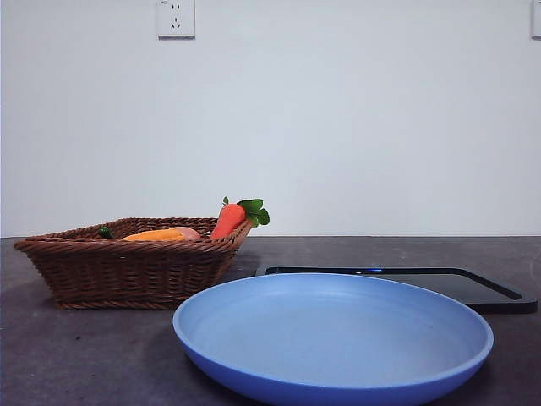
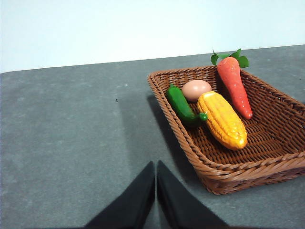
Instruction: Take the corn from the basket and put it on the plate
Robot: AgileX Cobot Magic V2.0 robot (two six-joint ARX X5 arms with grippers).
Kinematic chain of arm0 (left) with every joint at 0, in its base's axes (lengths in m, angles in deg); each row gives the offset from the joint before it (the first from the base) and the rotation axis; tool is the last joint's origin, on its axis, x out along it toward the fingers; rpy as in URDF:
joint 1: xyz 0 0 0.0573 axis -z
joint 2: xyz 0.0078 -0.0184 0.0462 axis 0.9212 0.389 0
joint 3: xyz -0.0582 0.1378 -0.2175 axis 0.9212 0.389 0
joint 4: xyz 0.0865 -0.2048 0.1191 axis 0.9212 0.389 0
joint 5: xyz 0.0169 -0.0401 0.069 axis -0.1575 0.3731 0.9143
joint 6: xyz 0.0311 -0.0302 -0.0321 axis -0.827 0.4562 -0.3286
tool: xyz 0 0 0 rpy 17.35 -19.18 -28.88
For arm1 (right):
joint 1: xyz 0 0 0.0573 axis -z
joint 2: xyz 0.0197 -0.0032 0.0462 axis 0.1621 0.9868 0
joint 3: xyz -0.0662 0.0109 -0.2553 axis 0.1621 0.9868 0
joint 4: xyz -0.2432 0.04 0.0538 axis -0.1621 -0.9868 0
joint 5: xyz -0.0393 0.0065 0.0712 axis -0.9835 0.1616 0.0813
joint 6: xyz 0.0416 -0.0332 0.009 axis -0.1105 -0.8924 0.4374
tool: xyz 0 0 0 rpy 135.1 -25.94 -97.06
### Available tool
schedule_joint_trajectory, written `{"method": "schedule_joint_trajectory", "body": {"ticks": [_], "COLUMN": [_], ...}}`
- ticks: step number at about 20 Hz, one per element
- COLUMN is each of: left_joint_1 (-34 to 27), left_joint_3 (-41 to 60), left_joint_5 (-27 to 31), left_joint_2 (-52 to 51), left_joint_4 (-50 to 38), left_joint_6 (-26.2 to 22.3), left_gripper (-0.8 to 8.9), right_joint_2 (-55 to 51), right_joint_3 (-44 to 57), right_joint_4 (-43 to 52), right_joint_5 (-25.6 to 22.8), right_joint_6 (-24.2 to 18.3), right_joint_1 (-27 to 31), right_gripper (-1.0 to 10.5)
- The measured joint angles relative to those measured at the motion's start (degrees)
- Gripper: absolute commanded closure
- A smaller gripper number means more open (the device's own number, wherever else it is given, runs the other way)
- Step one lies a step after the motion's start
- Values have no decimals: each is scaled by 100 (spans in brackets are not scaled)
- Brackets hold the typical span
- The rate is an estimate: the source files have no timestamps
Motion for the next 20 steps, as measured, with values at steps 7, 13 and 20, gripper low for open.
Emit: {"method": "schedule_joint_trajectory", "body": {"ticks": [7, 13, 20], "left_joint_1": [0, 0, 0], "left_joint_3": [0, 0, -4], "left_joint_5": [0, 0, -160], "left_joint_2": [0, 0, 0], "left_joint_4": [0, 4, 31], "left_joint_6": [730, 1893, 2826], "left_gripper": [806, 806, 806], "right_joint_2": [0, 0, 0], "right_joint_3": [0, 0, 0], "right_joint_4": [140, 192, -109], "right_joint_5": [76, 149, 251], "right_joint_6": [162, 1414, 2542], "right_joint_1": [0, 0, 0], "right_gripper": [945, 945, 945]}}
